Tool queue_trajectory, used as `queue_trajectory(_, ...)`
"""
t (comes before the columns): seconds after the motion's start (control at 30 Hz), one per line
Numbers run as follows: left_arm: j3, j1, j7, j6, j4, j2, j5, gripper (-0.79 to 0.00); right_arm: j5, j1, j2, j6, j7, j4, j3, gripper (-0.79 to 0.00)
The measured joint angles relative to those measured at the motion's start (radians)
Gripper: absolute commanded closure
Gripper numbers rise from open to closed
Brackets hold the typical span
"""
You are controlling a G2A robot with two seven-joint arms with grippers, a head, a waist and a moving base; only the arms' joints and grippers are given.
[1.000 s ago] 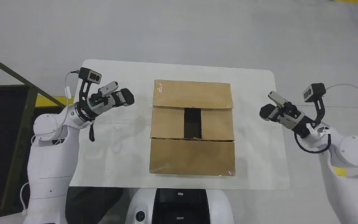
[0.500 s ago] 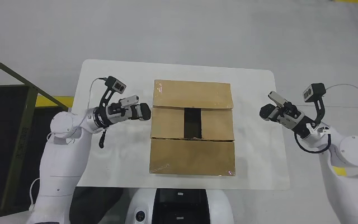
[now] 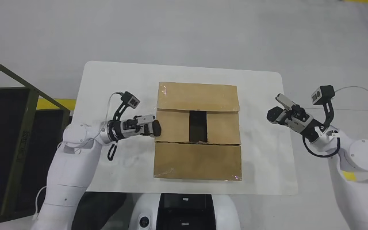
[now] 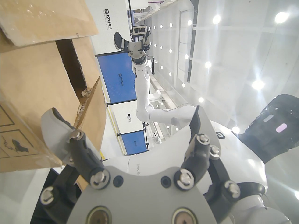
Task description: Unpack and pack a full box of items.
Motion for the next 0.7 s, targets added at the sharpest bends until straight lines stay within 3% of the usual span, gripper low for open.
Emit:
queue_trajectory(0.37, 0.07, -0.092, 0.123, -0.049, 0.086, -0.006, 0.079, -0.785, 0.0, 0.0, 0.0, 0.0, 0.0, 0.0, 0.0, -0.785)
queue_trajectory(0.7, 0.075, -0.136, 0.149, -0.038, 0.141, -0.004, 0.057, -0.785, 0.0, 0.0, 0.0, 0.0, 0.0, 0.0, 0.0, -0.785)
